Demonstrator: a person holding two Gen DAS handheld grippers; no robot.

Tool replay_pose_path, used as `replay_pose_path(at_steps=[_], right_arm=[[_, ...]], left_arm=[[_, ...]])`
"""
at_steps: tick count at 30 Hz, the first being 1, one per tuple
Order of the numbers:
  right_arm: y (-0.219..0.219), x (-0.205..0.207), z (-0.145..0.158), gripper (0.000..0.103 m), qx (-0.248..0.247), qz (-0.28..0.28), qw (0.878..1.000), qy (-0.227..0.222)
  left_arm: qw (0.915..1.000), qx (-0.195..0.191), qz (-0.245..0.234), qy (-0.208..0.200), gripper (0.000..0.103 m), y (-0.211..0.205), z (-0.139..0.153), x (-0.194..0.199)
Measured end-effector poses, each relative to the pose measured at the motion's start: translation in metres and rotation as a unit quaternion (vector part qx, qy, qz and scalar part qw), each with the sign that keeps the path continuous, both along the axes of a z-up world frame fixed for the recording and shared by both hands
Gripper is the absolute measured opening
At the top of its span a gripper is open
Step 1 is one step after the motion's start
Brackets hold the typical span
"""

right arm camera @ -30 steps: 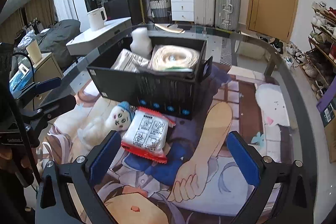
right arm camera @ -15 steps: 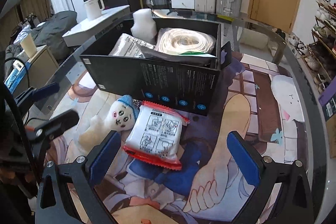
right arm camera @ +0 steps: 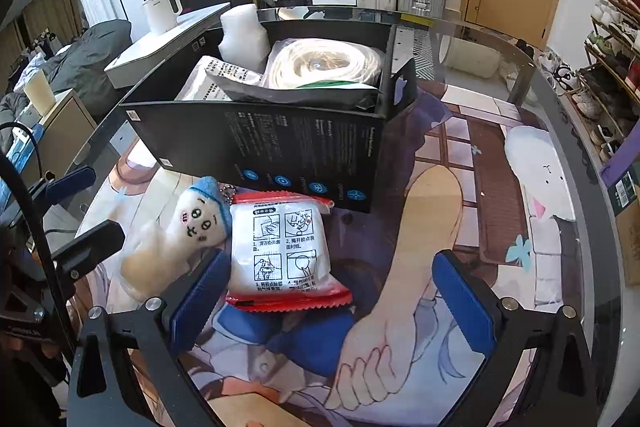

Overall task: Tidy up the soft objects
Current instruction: 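Move both tools back toward the red-and-white snack packet and the white plush toy, then grasp red-and-white snack packet with right tool while left tool approaches plush toy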

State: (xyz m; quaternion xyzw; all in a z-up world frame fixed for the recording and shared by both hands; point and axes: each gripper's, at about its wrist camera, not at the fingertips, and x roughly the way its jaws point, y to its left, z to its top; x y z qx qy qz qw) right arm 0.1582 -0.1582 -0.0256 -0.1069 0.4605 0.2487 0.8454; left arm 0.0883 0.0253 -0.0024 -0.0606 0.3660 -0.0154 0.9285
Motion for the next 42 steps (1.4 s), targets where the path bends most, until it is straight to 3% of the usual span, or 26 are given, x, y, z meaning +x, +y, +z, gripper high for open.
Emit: replay_pose_path(at_steps=[24,34,37,42], right_arm=[[0.018,0.002,-0.02,0.102,-0.022,0.024,0.999,0.019],[0.025,-0.007,-0.019,0.102,-0.025,0.03,0.999,0.005],[0.028,-0.011,-0.018,0.094,-0.022,0.035,0.999,-0.003],[0.029,-0.018,-0.012,0.066,-0.016,0.044,0.999,-0.021]], left_arm=[[1.0,-0.003,0.004,0.005,0.103,0.001,-0.003,0.0],[1.0,-0.006,0.006,0.004,0.103,0.002,-0.003,-0.001],[1.0,-0.006,0.006,0.004,0.103,0.002,-0.003,-0.001],[0.9999,-0.008,0.005,0.007,0.103,0.003,-0.003,0.0]])
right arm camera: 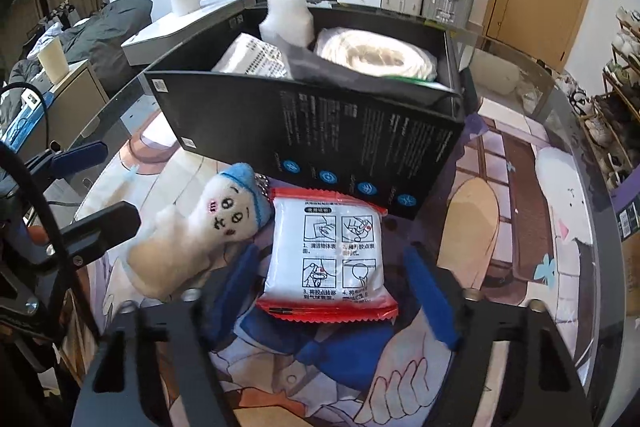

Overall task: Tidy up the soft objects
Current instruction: 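Grasp red-and-white snack packet with right tool while left tool approaches plush toy, then grasp white plush toy with left tool while right tool holds snack packet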

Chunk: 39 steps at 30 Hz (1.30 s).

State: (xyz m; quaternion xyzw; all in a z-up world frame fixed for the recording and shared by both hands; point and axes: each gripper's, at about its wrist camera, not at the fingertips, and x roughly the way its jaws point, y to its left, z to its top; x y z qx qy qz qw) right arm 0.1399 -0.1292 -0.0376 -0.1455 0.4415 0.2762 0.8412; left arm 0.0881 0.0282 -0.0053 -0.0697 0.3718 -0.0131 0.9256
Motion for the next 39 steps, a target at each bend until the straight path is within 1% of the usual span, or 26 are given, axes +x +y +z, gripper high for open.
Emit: replay_pose_path(at_steps=[1,2,6,8,13,23,30,33,35,37,39], right_arm=[[0.0,-0.001,0.001,0.063,0.002,0.0,1.0,-0.003],[-0.001,-0.002,0.001,0.056,0.003,0.0,1.0,-0.005],[-0.007,-0.005,0.003,0.05,0.008,-0.007,1.0,-0.012],[-0.01,-0.006,0.005,0.05,0.01,-0.007,1.0,-0.013],[-0.024,-0.01,0.007,0.049,0.018,-0.012,1.0,-0.016],[-0.041,-0.018,0.018,0.05,0.033,-0.02,0.999,-0.024],[-0.042,-0.021,0.02,0.05,0.035,-0.021,0.999,-0.025],[-0.042,-0.022,0.02,0.05,0.034,-0.02,0.999,-0.026],[-0.041,-0.022,0.021,0.05,0.035,-0.019,0.999,-0.025],[-0.041,-0.023,0.021,0.05,0.035,-0.019,0.999,-0.026],[-0.041,-0.023,0.022,0.05,0.035,-0.019,0.999,-0.026]], left_arm=[[1.0,-0.001,-0.001,0.0,0.103,0.0,0.0,0.0],[1.0,-0.001,-0.001,0.0,0.103,0.0,0.0,0.0],[1.0,0.002,-0.001,0.004,0.103,0.0,0.0,0.001],[1.0,0.005,-0.001,0.004,0.103,0.0,0.0,0.001],[0.9996,0.025,-0.008,0.006,0.103,-0.009,0.002,0.001],[0.9989,0.015,-0.042,0.016,0.103,-0.029,0.004,0.001],[0.9977,0.014,-0.054,0.038,0.103,-0.034,-0.002,0.004],[0.9969,0.015,-0.061,0.047,0.101,-0.037,-0.005,0.007],[0.996,0.017,-0.069,0.054,0.091,-0.041,-0.007,0.009],[0.9948,0.022,-0.077,0.063,0.088,-0.045,-0.01,0.01],[0.9945,0.029,-0.08,0.06,0.082,-0.049,-0.01,0.01]])
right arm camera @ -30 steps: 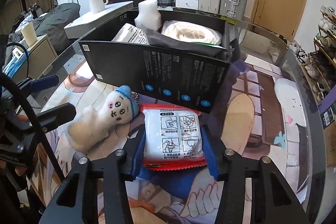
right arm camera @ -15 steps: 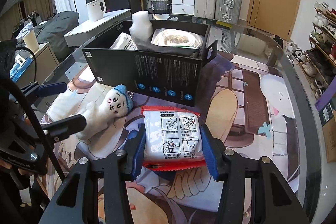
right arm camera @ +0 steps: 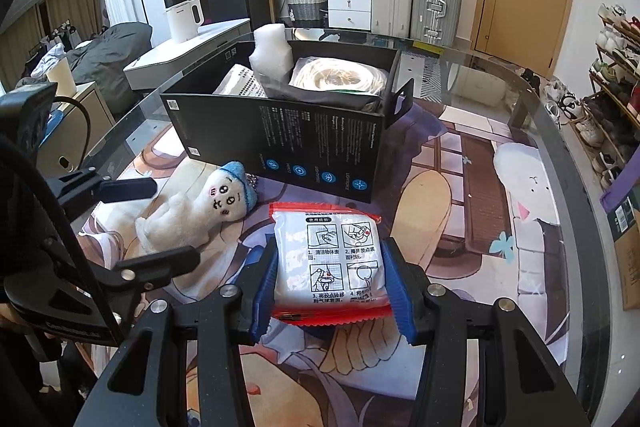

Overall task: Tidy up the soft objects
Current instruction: 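Grasp white plush toy with left tool while right tool holds snack packet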

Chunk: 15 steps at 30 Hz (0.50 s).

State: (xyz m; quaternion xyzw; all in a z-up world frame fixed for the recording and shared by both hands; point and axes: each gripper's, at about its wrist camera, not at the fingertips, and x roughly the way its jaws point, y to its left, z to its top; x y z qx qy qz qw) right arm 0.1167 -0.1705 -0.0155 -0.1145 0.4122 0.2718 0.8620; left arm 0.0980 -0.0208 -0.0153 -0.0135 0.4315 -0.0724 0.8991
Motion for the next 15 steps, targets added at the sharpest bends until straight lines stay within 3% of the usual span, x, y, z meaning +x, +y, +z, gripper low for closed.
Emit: replay_pose_path(at_steps=[4,8,15], right_arm=[[0.001,-0.002,0.002,0.05,0.001,0.001,1.0,-0.002],[0.001,-0.003,0.004,0.049,0.002,0.001,1.0,-0.004],[-0.001,-0.006,0.012,0.049,0.003,-0.002,1.0,-0.013]], left_arm=[[0.9998,0.001,-0.019,-0.007,0.057,-0.006,0.0,-0.004],[0.9991,-0.017,-0.033,-0.018,0.039,-0.006,0.003,-0.009],[0.9976,-0.049,-0.035,-0.033,0.036,0.001,0.01,-0.017]])
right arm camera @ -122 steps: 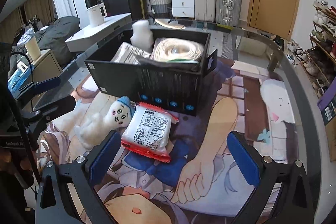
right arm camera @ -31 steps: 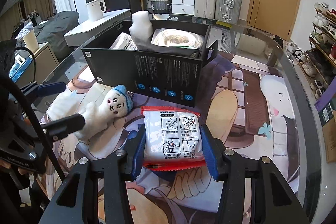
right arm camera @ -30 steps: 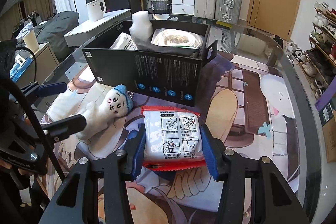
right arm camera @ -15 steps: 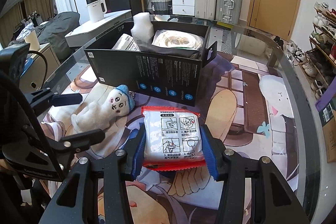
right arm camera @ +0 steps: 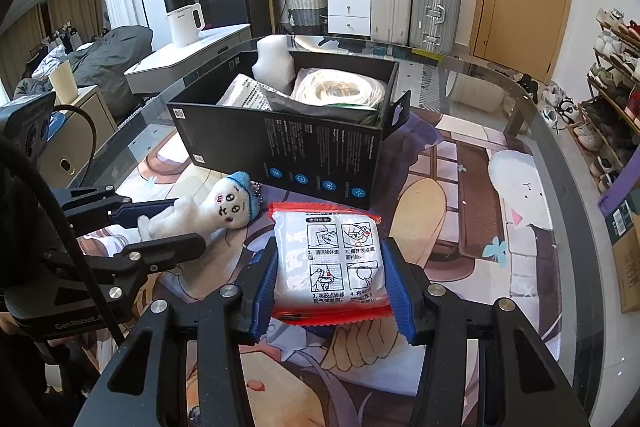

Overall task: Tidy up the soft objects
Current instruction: 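Grasp white plush toy with left tool while right tool holds snack packet, then lift plush toy with left tool while right tool carries snack packet to box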

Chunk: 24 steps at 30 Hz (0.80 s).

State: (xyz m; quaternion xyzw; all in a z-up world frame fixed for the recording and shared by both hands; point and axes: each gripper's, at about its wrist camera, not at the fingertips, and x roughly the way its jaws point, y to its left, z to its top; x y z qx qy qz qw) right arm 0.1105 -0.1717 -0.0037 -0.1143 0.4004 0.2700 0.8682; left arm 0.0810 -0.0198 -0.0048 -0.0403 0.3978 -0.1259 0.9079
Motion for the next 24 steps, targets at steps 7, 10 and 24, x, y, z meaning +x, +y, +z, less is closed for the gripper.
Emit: replay_pose_path(at_steps=[7,10,24], right_arm=[[-0.001,-0.006,0.011,0.05,0.003,0.002,1.0,-0.011],[-0.002,-0.009,0.016,0.05,0.006,0.003,1.0,-0.019],[-0.006,-0.02,0.056,0.049,0.029,0.009,0.998,-0.049]], left_arm=[[0.9999,-0.009,0.002,-0.014,0.035,0.005,0.008,-0.008],[0.9996,-0.011,0.007,-0.024,0.035,0.007,0.016,-0.012],[0.996,-0.021,0.045,-0.075,0.036,0.025,0.056,-0.024]])
